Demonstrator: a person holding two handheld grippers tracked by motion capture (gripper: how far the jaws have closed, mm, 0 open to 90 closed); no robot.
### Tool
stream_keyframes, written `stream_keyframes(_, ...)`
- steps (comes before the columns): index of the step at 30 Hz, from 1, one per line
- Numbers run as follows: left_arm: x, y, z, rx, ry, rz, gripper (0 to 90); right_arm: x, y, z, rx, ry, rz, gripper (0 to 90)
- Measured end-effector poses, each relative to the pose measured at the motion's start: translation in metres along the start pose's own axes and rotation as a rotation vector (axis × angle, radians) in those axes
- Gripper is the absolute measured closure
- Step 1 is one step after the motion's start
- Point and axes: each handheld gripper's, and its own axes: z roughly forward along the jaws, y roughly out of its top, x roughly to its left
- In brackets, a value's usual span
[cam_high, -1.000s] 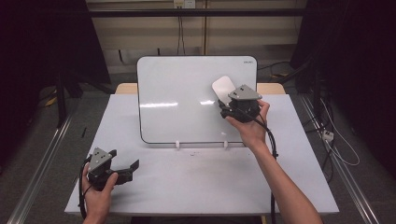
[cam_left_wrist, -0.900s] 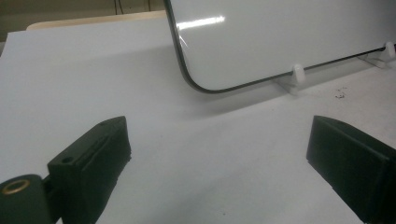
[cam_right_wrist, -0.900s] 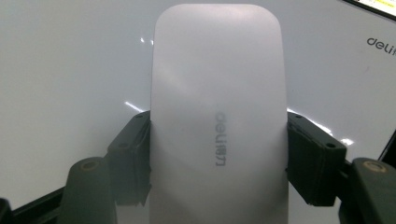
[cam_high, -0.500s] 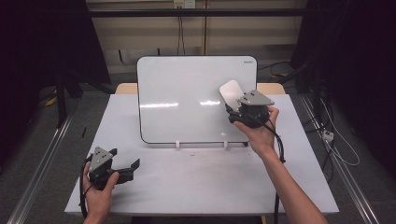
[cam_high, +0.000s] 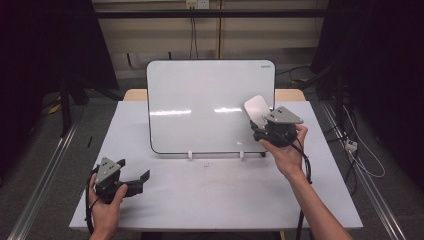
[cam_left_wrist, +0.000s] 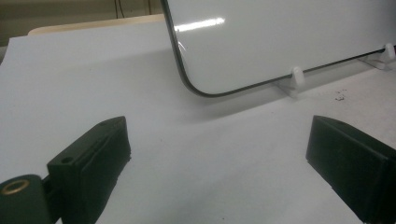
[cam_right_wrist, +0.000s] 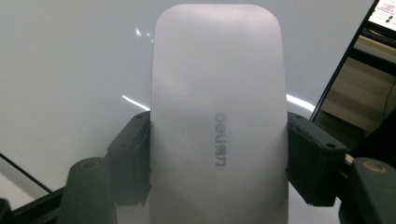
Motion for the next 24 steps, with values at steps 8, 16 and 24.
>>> stream_keyframes(8, 0.0, 0.0, 0.0, 0.003, -0.005, 0.006, 6.1, 0.003, -0.013, -0.004, 0.018, -0.008, -0.001, 31.3)
stream_keyframes(16, -0.001, 0.0, 0.002, 0.006, -0.007, 0.005, 6.1, 0.012, -0.026, -0.001, 0.037, -0.019, -0.023, 31.3)
stream_keyframes(24, -0.001, 0.0, 0.002, 0.009, -0.003, 0.001, 6.0, 0.017, -0.038, 0.005, 0.066, -0.03, -0.051, 31.3)
